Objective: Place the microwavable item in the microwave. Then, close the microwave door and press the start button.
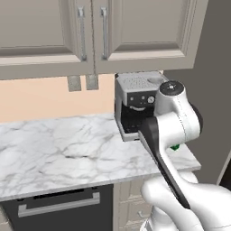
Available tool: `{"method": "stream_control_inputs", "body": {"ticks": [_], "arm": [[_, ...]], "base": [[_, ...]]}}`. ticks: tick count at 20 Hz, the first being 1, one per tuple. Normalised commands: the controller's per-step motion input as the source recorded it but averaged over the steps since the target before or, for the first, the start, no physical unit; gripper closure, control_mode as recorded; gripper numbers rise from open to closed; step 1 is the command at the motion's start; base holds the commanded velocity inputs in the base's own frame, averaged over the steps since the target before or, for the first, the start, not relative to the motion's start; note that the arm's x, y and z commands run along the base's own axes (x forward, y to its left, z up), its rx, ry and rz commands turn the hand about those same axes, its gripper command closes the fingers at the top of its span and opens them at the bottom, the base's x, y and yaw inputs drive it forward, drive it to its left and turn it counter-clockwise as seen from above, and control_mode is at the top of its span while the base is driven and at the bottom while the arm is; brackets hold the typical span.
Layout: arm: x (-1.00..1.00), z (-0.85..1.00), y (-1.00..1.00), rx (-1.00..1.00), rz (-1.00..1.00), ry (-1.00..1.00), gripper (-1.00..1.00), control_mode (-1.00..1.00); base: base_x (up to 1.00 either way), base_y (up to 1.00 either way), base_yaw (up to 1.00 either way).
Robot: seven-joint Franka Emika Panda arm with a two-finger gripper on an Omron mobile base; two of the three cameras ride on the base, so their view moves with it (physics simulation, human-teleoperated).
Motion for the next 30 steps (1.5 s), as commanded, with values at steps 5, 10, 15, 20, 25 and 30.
{"method": "stream_control_inputs", "body": {"ticks": [5, 10, 15, 20, 25, 30], "arm": [[0.0, 0.0, 0.0, 0.0, 0.0, 0.0, 1.0, 1.0], [0.0, 0.0, 0.0, 0.0, 0.0, 0.0, 1.0, 1.0], [0.0, 0.0, 0.0, 0.0, 0.0, 0.0, 1.0, 1.0], [0.0, 0.0, 0.0, 0.0, 0.0, 0.0, 1.0, 1.0], [0.0, 0.0, 0.0, 0.0, 0.0, 0.0, 1.0, 1.0], [0.0, 0.0, 0.0, 0.0, 0.0, 0.0, 1.0, 1.0]], "base": [[-0.93, 1.0, 0.0], [-0.99, 0.76, -0.08], [-1.0, 0.4, -0.24], [-0.9, 0.06, -0.45], [-0.4, 0.0, -0.67], [-0.11, 0.0, -0.64]]}}
